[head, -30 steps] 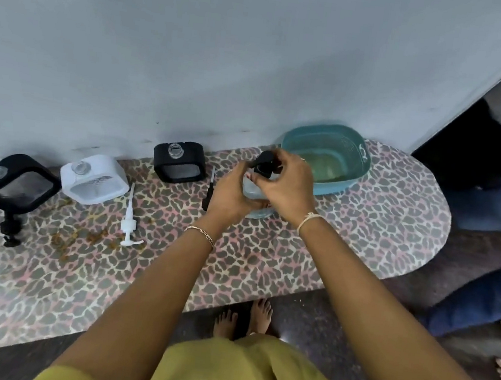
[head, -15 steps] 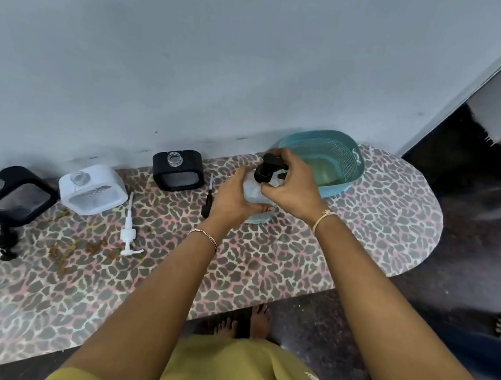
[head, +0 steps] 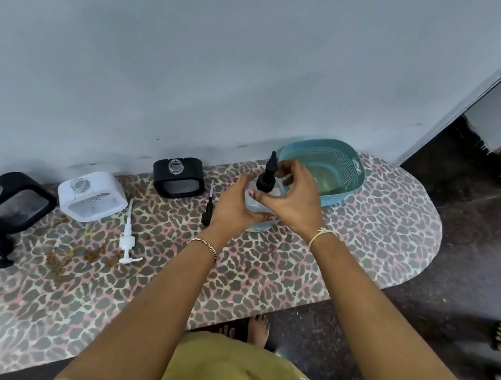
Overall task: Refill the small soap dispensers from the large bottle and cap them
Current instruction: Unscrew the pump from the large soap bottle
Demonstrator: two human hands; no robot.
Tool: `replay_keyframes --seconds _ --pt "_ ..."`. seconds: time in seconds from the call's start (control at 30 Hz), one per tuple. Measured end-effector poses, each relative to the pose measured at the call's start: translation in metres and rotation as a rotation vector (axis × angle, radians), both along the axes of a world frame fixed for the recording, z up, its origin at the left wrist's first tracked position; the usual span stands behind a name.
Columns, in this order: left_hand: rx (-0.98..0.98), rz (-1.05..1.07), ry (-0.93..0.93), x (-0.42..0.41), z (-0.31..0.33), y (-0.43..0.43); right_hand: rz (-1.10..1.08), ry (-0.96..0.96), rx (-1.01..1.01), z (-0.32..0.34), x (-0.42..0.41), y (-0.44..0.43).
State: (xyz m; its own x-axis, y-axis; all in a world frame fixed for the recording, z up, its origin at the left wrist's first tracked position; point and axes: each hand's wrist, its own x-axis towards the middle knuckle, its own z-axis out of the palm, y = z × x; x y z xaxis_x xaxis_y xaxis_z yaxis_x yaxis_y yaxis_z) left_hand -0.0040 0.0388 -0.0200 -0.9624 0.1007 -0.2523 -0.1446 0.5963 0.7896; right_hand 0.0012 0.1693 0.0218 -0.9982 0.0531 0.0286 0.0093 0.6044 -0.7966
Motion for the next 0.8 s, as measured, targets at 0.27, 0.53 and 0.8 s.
replay_keyframes --seconds 0.27,0.53,0.8 --pt "-0.003 -0.006 -0.030 -0.002 -0.001 -0.001 0.217 0.035 0.215 0.013 -0.007 -0.005" --pt "0.001 0.021 -0.076 -0.002 0.002 0.001 0.248 0.021 0.392 0.025 -0.017 -0.002" --pt "-0.042 -0.004 -0.042 -0.001 0.011 -0.001 0.332 -0.004 0.238 0.072 -0.025 0.015"
